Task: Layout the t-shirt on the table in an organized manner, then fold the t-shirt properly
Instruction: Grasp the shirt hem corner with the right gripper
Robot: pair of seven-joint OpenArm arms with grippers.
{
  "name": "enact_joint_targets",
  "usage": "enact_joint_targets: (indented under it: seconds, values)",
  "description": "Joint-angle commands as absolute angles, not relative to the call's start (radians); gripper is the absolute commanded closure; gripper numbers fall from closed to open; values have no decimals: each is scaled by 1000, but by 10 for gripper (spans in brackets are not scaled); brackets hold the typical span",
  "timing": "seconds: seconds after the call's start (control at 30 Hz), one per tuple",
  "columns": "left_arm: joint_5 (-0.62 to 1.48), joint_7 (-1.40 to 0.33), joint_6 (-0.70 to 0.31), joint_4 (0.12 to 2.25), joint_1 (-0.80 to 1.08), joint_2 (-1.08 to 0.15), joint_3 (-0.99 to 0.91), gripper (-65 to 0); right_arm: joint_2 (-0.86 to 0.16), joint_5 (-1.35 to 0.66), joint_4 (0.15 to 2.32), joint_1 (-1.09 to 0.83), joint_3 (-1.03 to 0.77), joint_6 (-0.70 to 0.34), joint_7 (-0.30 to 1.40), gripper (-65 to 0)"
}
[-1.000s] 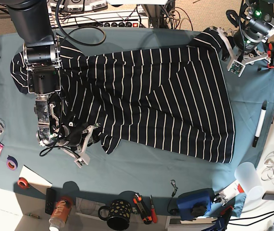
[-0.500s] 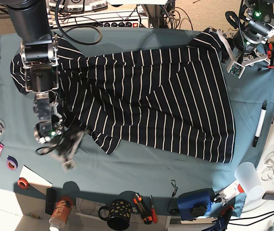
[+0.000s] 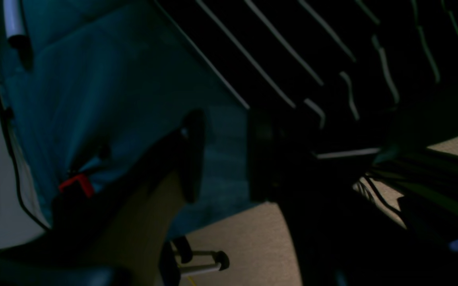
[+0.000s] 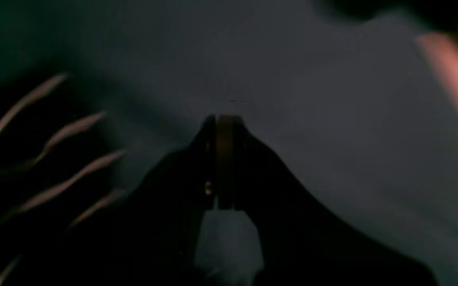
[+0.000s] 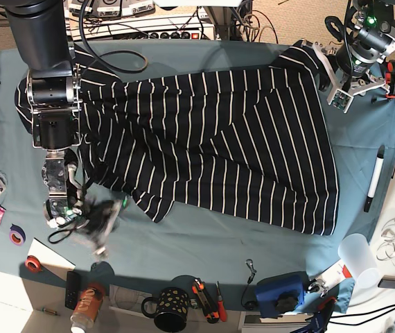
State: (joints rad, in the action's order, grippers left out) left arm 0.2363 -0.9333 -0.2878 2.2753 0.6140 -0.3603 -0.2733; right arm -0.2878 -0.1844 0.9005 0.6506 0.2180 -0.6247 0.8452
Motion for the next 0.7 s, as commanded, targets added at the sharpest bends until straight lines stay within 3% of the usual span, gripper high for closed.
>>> enact_joint_targets:
  seconds: [0.0,0.1,0.13,0.37,0.67]
  values:
    - [239,-915,-284,2290,615,-368,-278,-194,-297,-232,931,688,214,-655,877,-23]
    - [239,-915,-284,2290,615,-368,-278,-194,-297,-367,962,688,214,-698,1025,-187]
    - [239,-915,-284,2290,615,-368,-278,-194,-297,-397,977,688,214,-698,1061,-212]
    - [239,-915,-284,2290,615,-368,-278,-194,-296,-429,1006,667,215,-698,1160,-217]
    - [239,-897,-284,2290,614,-368,-278,-194,-297,-392,1006,572,215,-698,1159,-216]
